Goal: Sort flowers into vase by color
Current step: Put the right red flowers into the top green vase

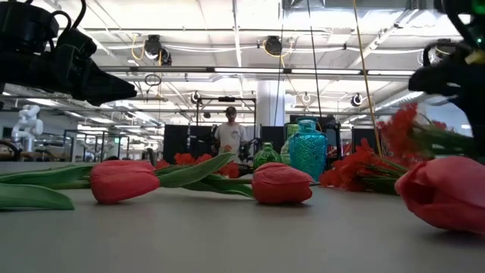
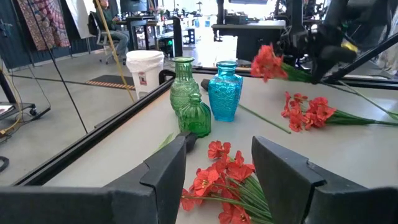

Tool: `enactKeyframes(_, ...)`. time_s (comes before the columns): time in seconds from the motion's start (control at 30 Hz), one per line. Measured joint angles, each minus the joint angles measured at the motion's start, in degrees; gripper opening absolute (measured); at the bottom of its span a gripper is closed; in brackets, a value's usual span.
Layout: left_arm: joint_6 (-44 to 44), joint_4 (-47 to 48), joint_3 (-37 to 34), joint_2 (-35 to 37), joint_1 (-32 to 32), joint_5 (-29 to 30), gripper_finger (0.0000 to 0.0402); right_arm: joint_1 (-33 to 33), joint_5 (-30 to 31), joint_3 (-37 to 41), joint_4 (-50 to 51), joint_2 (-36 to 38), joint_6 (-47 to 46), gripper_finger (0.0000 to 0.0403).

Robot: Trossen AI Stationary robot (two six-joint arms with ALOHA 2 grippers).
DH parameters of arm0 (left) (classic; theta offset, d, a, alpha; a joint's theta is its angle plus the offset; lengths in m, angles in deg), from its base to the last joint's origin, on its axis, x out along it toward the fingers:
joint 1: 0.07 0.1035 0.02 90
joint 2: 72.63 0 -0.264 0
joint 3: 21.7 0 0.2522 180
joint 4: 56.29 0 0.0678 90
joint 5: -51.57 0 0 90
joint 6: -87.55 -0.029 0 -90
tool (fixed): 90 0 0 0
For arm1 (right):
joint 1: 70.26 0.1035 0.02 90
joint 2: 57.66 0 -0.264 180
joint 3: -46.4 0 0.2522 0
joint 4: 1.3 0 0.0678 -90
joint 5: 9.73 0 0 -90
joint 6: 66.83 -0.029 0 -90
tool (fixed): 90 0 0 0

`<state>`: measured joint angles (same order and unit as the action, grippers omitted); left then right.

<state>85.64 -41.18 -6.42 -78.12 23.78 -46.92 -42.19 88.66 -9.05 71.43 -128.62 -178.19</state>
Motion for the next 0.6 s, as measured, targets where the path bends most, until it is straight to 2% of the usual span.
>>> enactKeyframes(0.2, 0.01, 0.0, 0.02, 0.01, 0.01, 0.0, 0.0191, -0.32, 7.89, 0.0, 6.63, 6.75, 1.22, 0.0006)
enactKeyframes(0.3, 0.0, 0.0, 0.0, 0.0, 0.01, 0.0, 0.0191, -0.81, 13.68, 0.0, 10.65, 9.68, 1.89, 0.0007)
enactKeyframes(0.6, 0.0, 0.0, 0.02, 0.0, 0.0, 0.0, 0.0191, -4.17, 37.89, 0.0, 13.26, 15.26, 11.4, 0.0008)
